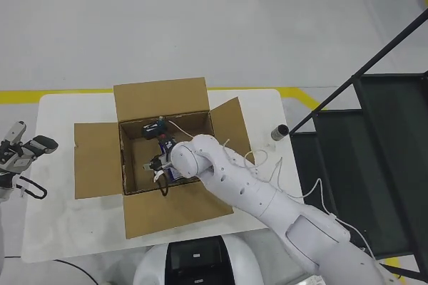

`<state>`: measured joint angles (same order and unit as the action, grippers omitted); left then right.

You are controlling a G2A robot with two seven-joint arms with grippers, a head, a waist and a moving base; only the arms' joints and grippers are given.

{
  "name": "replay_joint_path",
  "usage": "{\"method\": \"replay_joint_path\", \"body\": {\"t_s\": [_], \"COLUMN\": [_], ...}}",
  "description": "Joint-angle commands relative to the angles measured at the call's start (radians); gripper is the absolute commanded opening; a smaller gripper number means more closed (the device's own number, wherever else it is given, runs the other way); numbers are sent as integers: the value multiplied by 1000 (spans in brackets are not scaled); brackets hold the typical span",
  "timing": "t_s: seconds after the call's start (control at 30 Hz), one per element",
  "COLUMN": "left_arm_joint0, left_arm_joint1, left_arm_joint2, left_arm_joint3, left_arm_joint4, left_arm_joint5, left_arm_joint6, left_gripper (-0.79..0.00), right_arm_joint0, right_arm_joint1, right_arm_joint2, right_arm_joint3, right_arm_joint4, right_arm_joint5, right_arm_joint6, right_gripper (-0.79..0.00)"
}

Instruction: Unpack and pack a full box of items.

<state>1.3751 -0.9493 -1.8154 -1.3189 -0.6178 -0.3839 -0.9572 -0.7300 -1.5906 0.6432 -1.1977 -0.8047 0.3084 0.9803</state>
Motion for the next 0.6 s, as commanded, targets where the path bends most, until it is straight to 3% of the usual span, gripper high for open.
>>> {"method": "replay_joint_path", "body": {"t_s": [0.0, 0.57], "left_arm_joint0": [0, 0], "left_arm_joint1": [0, 0], "left_arm_joint2": [0, 0], "left_arm_joint3": [0, 0], "left_arm_joint4": [0, 0], "left_arm_joint5": [0, 0], "left_arm_joint6": [0, 0], "left_gripper": [0, 0], "right_arm_joint0": [22, 125], "right_arm_joint1": [-15, -112], "right_arm_joint2": [-19, -76], "right_arm_joint3": [53, 350], "right_arm_joint4": [-1, 44], "right_arm_joint5": [11, 20], "right_arm_joint6": [-10, -69], "right_gripper": [0, 0]}}
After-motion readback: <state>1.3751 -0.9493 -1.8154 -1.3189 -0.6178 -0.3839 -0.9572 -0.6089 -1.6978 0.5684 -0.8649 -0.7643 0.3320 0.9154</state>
